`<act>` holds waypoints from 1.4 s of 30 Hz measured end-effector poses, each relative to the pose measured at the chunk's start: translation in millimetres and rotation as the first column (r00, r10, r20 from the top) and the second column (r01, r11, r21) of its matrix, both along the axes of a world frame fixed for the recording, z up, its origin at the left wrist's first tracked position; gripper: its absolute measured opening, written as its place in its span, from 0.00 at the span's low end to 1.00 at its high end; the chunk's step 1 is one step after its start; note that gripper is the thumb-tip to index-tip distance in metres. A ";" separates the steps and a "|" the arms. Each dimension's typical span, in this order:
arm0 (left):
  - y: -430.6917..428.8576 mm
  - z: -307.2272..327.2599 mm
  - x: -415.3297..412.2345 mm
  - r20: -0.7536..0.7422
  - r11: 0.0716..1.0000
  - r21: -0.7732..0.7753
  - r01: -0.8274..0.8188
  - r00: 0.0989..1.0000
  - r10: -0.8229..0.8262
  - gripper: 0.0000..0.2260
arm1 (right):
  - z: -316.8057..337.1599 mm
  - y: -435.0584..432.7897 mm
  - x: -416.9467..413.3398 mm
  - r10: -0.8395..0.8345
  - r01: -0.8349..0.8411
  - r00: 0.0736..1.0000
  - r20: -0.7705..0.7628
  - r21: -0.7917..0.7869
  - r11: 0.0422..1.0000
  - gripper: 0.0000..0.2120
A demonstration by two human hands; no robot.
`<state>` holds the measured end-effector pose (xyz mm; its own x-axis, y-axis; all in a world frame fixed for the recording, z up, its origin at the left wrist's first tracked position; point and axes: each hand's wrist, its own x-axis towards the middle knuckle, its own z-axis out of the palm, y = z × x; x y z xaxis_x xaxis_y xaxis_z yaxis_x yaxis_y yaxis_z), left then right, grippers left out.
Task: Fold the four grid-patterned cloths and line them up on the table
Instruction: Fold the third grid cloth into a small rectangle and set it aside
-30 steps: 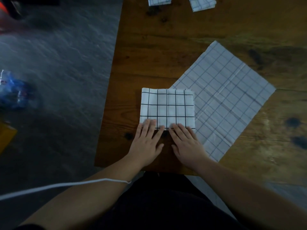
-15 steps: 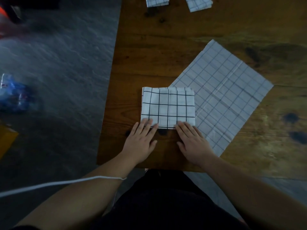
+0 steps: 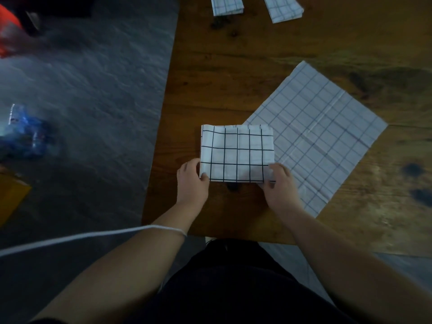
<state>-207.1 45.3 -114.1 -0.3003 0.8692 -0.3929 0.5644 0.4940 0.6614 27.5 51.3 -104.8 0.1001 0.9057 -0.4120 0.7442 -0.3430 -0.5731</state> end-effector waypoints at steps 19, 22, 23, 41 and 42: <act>41.9 -2.8 -12.4 0.005 0.988 -0.143 -0.055 0.998 0.056 0.16 | -7.0 28.0 9.5 -0.364 0.336 0.922 -0.131 -0.195 0.921 0.11; 44.1 -3.1 -14.3 -0.011 0.987 -0.143 -0.075 0.997 0.075 0.14 | -5.6 28.6 8.2 -0.313 0.302 0.947 -0.064 -0.146 0.942 0.10; 44.7 -3.2 -14.2 -0.013 0.986 -0.144 -0.084 0.996 0.083 0.13 | -4.7 29.1 7.5 -0.305 0.296 0.951 -0.057 -0.124 0.947 0.09; 42.6 -7.5 -9.5 -0.128 0.992 -0.125 -0.026 0.992 0.010 0.03 | 0.6 31.9 3.2 -0.396 0.360 0.912 -0.107 -0.254 0.898 0.13; 42.3 -7.2 -9.4 -0.127 0.992 -0.126 -0.024 0.992 0.008 0.03 | 0.7 33.6 4.2 -0.407 0.363 0.904 -0.127 -0.273 0.891 0.12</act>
<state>-216.5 87.6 -121.3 -0.3674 0.8096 -0.4577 0.6307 0.5786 0.5171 31.7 84.9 -104.1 0.3266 0.6833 -0.6530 0.4197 -0.7239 -0.5476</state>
